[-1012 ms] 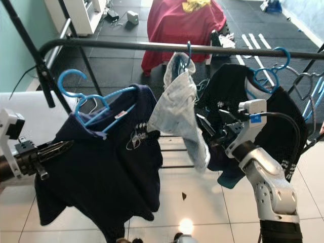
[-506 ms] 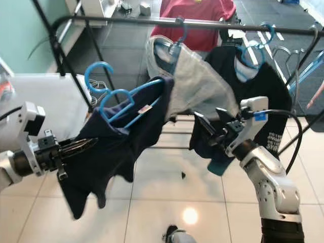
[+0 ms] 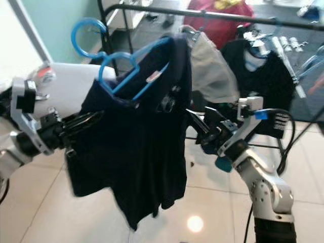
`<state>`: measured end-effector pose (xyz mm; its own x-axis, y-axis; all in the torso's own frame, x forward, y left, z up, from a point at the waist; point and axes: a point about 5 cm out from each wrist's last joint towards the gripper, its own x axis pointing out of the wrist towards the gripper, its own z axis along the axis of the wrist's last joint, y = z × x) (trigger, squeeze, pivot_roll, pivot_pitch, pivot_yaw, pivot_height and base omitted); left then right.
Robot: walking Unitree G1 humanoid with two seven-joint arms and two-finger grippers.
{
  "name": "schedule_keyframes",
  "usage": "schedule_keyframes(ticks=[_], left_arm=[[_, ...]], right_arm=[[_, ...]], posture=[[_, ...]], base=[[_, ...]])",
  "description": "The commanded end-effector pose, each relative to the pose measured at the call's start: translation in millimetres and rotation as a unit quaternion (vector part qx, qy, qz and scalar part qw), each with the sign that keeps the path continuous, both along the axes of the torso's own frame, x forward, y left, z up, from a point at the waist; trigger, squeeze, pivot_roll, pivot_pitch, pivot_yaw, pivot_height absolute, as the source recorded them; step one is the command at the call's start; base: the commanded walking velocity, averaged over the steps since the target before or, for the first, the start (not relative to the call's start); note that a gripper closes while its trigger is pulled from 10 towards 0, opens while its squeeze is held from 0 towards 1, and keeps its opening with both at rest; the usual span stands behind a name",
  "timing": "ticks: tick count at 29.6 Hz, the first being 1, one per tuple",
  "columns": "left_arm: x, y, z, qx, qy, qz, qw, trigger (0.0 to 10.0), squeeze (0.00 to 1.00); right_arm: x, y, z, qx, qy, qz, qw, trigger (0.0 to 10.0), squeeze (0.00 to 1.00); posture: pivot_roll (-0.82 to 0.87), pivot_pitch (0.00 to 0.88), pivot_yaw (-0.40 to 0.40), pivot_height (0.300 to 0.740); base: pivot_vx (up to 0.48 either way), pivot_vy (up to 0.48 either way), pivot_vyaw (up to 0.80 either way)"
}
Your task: Hang hanger
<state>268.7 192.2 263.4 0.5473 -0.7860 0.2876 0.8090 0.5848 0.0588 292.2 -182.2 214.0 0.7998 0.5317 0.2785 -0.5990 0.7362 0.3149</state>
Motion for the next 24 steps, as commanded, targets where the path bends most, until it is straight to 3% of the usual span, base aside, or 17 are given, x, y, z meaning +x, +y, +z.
schedule_keyframes(ticks=[1,4,6,9,13,24], left_arm=[[-1.3,-14.0,8,-0.025,-0.02,-0.015,0.999,10.0,0.0],[0.7,-27.8,8,-0.038,-0.021,-0.018,0.999,10.0,0.0],[-0.1,-50.5,3,-0.047,-0.018,-0.038,0.998,10.0,0.0],[0.0,-61.3,-2,-0.032,-0.016,-0.043,0.998,10.0,0.0],[1.0,-68.0,-9,-0.019,-0.011,-0.045,0.999,10.0,0.0],[-1.2,-65.8,-5,-0.033,-0.015,-0.041,0.999,10.0,0.0]], right_arm=[[-2.2,8.6,1,0.016,0.003,0.019,1.0,10.0,0.0],[-3.1,14.0,1,0.029,0.004,0.028,0.999,10.0,0.0],[-4.8,21.6,4,0.056,0.0,0.04,0.998,10.0,0.0],[-4.9,22.3,12,0.09,-0.012,0.044,0.995,10.0,0.0],[-1.2,16.6,25,0.127,-0.027,0.03,0.991,10.0,0.0],[7.2,7.9,25,0.137,-0.015,-0.017,0.99,10.0,0.0]], posture=[[-0.08,0.175,-0.033,0.74],[-0.08,0.176,-0.032,0.74],[-0.08,0.178,-0.031,0.74],[-0.08,0.179,-0.03,0.74],[-0.08,0.18,-0.029,0.74],[-0.07,0.183,-0.035,0.74]], base=[[0.0,0.0,0.0],[0.0,0.0,0.0],[0.0,0.0,0.0],[0.0,0.0,0.0],[0.0,0.0,0.0],[0.0,0.0,0.0]])
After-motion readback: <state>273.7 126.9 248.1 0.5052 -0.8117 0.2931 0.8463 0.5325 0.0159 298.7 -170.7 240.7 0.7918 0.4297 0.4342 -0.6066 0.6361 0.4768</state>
